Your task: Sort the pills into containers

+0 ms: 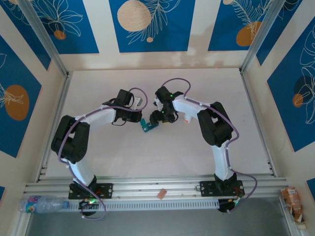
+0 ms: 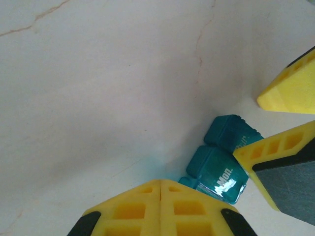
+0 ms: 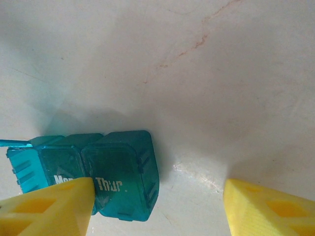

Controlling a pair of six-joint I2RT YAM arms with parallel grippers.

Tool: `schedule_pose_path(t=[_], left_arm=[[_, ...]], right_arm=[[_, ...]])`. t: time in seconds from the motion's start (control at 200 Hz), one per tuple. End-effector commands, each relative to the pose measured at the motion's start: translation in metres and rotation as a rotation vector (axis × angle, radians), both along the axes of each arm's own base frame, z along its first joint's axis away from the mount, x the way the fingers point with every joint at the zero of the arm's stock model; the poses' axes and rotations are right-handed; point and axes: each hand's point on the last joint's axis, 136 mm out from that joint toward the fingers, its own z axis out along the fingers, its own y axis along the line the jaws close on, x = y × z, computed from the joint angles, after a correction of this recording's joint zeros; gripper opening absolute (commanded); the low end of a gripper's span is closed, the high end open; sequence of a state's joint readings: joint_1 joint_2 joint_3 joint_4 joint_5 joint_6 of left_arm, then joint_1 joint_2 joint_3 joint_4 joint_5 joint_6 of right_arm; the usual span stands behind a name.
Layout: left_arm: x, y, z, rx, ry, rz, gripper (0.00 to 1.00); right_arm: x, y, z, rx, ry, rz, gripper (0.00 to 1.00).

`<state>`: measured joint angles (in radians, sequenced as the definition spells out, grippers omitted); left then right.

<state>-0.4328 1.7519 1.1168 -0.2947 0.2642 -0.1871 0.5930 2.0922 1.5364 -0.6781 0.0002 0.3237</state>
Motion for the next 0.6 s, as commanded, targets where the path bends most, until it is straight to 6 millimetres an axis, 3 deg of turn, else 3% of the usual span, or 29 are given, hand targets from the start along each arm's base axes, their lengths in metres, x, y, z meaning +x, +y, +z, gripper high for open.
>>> schedule_pose_path(t=[0.0,0.595], left_arm=[[-0.014,-0.009,0.004,-0.044,0.027,-0.022,0.0],[-0.04,-0.028,0.004,-0.077,0.038,-0.075,0.0]], right_arm=[[-0.007,-0.003,-0.013,-0.03,0.037,-0.011,0.69],[-0.008,-0.005,-0.019,-0.04,0.048,-0.013,0.69]])
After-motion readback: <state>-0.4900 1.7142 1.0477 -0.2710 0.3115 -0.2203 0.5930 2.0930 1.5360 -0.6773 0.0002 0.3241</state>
